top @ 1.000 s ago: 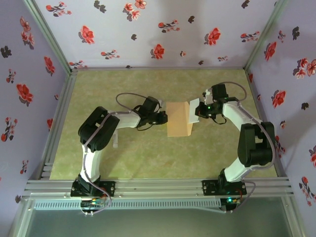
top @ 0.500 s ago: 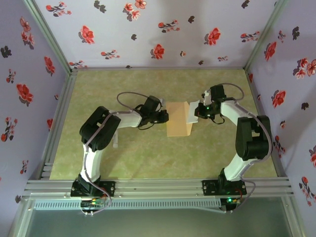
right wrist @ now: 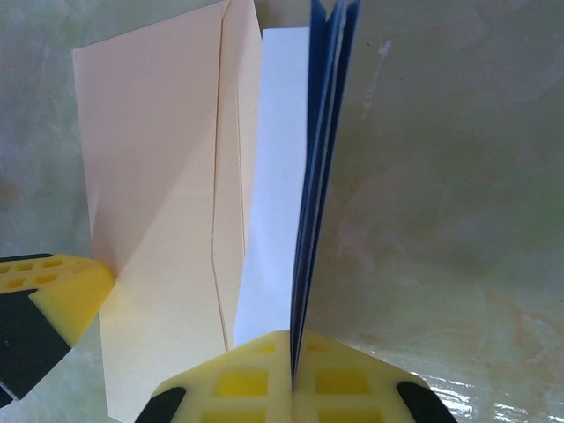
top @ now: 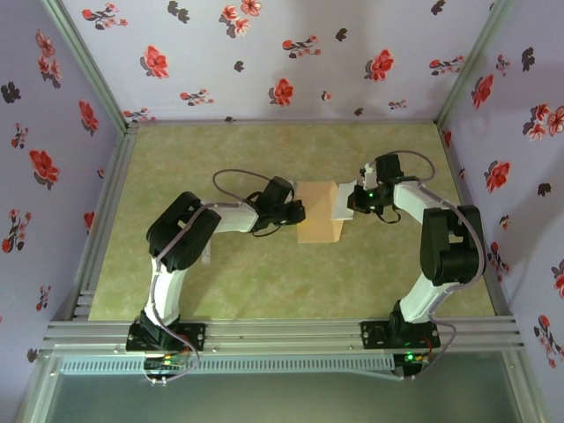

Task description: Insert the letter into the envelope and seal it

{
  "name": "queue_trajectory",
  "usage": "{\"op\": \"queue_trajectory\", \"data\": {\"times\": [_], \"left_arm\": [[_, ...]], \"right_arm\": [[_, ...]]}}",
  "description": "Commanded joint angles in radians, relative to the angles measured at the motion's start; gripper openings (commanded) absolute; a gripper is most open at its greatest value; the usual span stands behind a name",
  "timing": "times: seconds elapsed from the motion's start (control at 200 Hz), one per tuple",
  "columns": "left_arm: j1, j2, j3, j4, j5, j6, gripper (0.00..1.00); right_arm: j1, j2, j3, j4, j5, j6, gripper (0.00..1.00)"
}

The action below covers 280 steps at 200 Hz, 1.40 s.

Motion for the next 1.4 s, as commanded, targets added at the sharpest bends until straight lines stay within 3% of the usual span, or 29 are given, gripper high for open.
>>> {"op": "queue_trajectory", "data": {"times": [0.0, 0.44, 0.82, 1.395], "left_arm": [[-0.014, 0.031, -0.028, -0.007, -0.024, -0.027, 0.00], [-0.017, 0.035, -0.031, -0.002, -0.025, -0.047, 0.00], [-0.017, 0.025, -0.051, -0.008, -0.040, -0.065, 0.00], [-0.019, 0.015, -0.065, -0.002, -0.053, -0.091, 0.00]], "right_arm": [[-0.003, -0.034, -0.006, -0.020, 0.013, -0.026, 0.00], [0.099, -0.032, 0.003, -0.075, 0.108, -0.042, 0.00], [0.101, 0.006, -0.017, -0.108, 0.212, -0.024, 0.00], [0.114, -0.044, -0.092, -0.017, 0.220, 0.038, 0.00]]}}
